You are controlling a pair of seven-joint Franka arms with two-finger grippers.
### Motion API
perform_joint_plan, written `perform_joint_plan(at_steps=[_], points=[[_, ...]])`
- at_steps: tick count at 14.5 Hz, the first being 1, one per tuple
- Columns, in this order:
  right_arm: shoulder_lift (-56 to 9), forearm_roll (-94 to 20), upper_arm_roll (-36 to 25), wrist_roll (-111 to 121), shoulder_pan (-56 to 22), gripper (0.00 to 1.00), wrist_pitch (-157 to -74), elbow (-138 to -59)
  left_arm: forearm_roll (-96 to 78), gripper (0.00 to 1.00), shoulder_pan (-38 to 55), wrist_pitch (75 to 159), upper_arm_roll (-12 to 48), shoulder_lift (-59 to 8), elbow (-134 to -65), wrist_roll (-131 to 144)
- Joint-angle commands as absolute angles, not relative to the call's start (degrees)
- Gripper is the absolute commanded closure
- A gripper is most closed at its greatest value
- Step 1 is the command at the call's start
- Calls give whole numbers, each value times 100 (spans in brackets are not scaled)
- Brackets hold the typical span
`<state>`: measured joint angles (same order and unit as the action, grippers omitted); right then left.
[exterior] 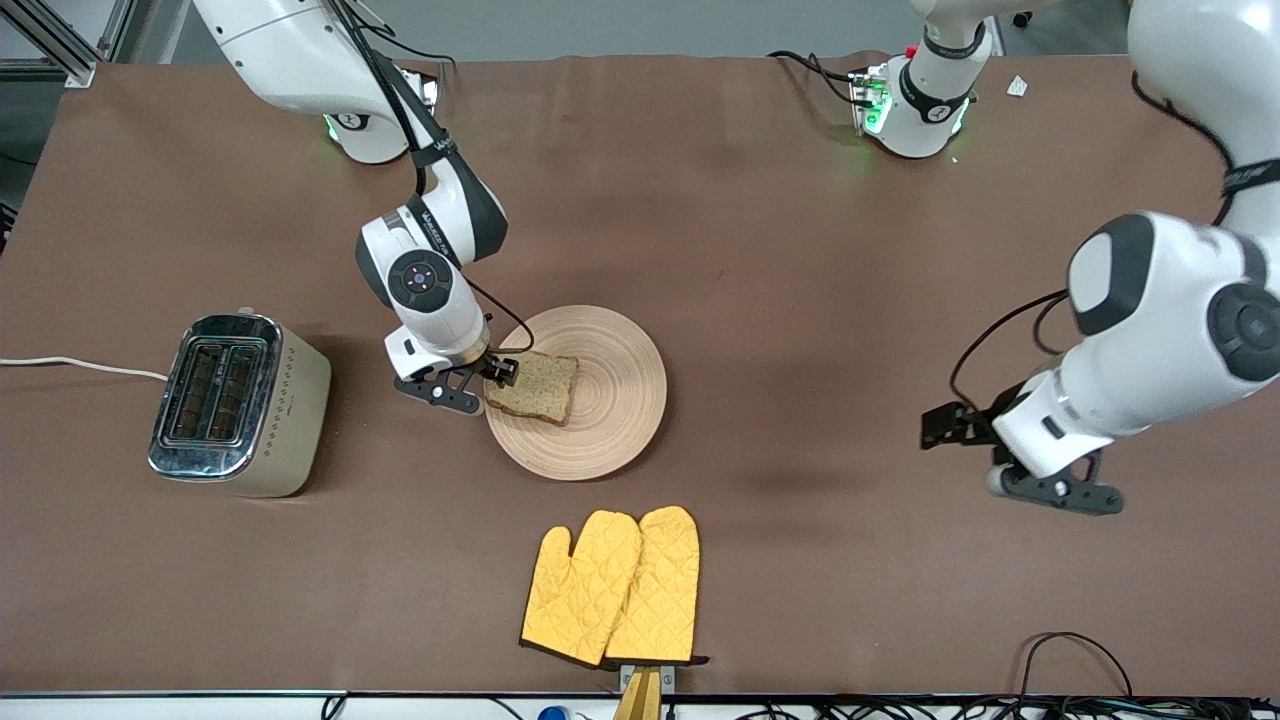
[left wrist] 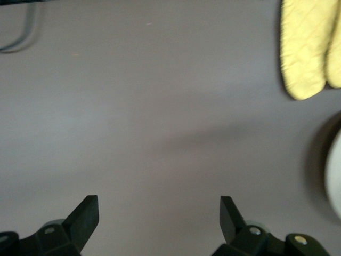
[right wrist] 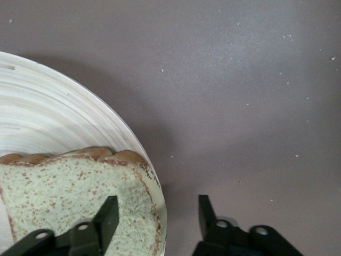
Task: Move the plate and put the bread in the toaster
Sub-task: 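Grasp the bread slice with the right gripper while the left gripper retracts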
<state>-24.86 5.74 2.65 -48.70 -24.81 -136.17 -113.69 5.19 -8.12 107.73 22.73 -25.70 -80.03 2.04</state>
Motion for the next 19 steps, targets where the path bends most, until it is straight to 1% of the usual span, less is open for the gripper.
perform_joint_plan(at_steps=[1, 3, 5, 7, 10, 14, 15, 17, 19], points=[[-2338, 703, 264, -4913, -2487, 39, -13711, -11540, 1018, 0, -826, 10259, 2232, -1988, -8156, 167], [-2338, 703, 264, -4922, -2505, 39, -13789, -11549, 1107, 0, -878, 9846, 2224, -1706, -8156, 158], [-2347, 703, 264, -4922, -2505, 40, -13825, -11549, 1012, 0, -1176, 9739, 2259, -1426, -8156, 132], [-2347, 703, 272, -4922, -2514, 41, -13834, -11540, 714, 0, -1283, 9423, 2224, -1170, -8156, 123], [-2364, 703, 272, -4922, -2522, 41, -13808, -11549, 125, 0, -1047, 8809, 1601, -626, -8174, 141], [-2364, 703, 272, -4913, -2549, 41, -13755, -11558, 114, 0, -283, 8114, 784, -36, -8244, 167], [-2373, 703, 272, -4913, -2549, 43, -13772, -11558, 114, 0, -177, 7999, 678, 26, -8244, 176], [-2390, 703, 281, -4913, -2549, 51, -13790, -11549, 114, 0, -158, 7814, 650, 228, -8401, 211], [-2408, 694, 281, -4913, -2549, 51, -13816, -11549, 114, 0, -167, 7822, 642, 430, -8656, 228]])
